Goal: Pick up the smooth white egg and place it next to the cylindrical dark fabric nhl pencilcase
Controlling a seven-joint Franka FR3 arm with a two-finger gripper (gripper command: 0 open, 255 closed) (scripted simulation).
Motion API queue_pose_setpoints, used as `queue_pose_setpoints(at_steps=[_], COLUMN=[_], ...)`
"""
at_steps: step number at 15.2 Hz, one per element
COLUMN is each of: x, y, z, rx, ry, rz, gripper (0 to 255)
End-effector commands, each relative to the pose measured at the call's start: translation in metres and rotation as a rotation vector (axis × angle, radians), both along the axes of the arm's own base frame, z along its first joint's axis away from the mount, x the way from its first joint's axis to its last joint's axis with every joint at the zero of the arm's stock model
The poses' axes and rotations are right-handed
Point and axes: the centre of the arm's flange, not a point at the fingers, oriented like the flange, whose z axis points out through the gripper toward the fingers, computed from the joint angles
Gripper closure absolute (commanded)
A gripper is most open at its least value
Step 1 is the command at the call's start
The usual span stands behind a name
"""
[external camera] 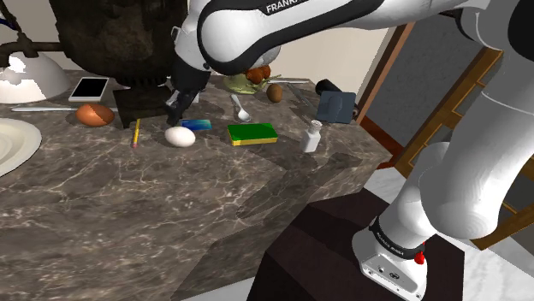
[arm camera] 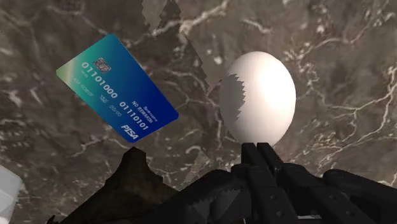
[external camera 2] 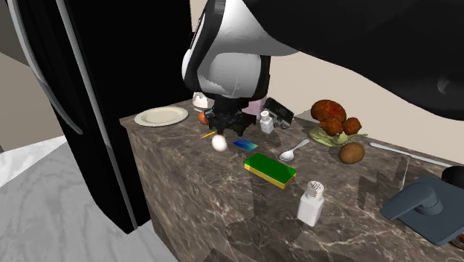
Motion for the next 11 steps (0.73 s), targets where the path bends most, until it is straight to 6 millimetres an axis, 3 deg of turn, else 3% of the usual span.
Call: queue_pose_setpoints(at_steps=[1, 2, 3, 6, 11], x=[-0.016, 0.0, 0.0, -0.027, -0.021], y=[-0.012, -0.004, -0.004, -0.026, -0.017], z=[-0.027, 0.0, 0.0, -0.001, -0.025], rx=[-0.06, 0.002, 0.002, 0.025, 0.025], ry=[0.172, -0.004, -0.004, -0.032, -0.032], rz=[0.026, -0.002, -0.002, 0.135, 0.135], gripper=[255, 255, 0, 0, 0])
